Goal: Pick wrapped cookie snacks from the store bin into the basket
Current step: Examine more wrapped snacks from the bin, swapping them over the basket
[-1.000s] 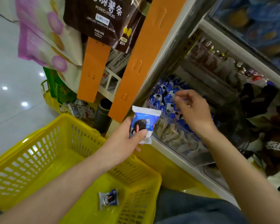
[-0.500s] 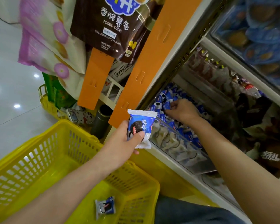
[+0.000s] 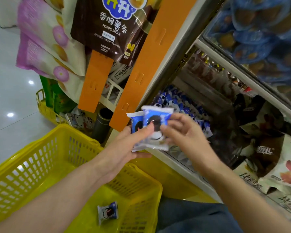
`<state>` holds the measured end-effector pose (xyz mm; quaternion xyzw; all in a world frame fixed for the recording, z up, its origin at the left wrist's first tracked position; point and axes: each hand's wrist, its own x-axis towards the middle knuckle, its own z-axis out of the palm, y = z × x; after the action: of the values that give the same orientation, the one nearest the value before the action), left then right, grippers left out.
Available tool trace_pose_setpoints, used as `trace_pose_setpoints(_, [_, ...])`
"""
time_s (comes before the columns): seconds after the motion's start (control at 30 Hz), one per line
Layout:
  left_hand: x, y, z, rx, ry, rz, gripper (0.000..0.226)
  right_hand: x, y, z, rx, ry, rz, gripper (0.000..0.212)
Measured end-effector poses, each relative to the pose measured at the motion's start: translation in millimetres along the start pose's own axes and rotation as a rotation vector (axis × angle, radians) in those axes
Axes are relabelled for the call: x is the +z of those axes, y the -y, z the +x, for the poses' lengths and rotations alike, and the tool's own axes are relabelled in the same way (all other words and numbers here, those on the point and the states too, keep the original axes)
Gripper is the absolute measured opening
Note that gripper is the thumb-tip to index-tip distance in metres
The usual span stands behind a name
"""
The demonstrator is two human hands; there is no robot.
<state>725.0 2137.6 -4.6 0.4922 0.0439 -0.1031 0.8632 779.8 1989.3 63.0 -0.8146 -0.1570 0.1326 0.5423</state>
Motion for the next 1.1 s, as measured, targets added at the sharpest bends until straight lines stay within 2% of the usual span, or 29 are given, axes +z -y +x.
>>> trace_pose_setpoints(0.1, [0,3,-4,0.019,0.042,0.038,0.054,15,-5,-15,0.013,0.136,0.025,0.019])
trace_pose_setpoints(0.17, [-1,3,-7,0.043,0.057,0.07,0.044,16,-3,-18,-0.01,0.154,0.003,0.021])
trace_pose_setpoints(0.3, [-4,0,-8,0.001,0.071,0.077,0.052,9,-4,-13,-0.026,-0.01,-0.198,0.023])
trace_pose_setpoints(0.43, [-1,-1,-11,-0.031,0.115,0.092,0.049,7,-9,-6,0.115,0.111,-0.156,0.019])
trace_pose_setpoints(0.5, [-1,-1,-11,-0.025,0.1,0.11,0.05,3,-9,-3,0.126,0.093,-0.153,0.016])
trace_pose_setpoints(0.6, [-2,-4,-9,-0.005,0.058,0.136,0.048,-11,-2,9,0.079,-0.058,-0.102,0.012])
trace_pose_setpoints(0.67, [-4,-5,-7,-0.023,-0.007,0.101,0.038,-26,3,27,0.046,-0.257,-0.061,0.01])
trace_pose_setpoints(0.73, [-3,-5,-5,-0.048,-0.061,0.085,0.034,-42,5,51,-0.003,-0.453,-0.165,0.016])
trace_pose_setpoints(0.8, [-2,-6,-5,-0.057,-0.1,0.109,0.035,-51,0,75,-0.031,-0.536,-0.317,0.027])
trace_pose_setpoints(0.9, [1,-7,-4,-0.05,-0.148,0.142,0.036,-51,-12,102,0.012,-0.492,-0.504,0.026])
trace_pose_setpoints(1.1, [-1,-10,-2,-0.053,-0.176,0.152,0.039,-39,-33,121,0.131,-0.254,-0.806,0.03])
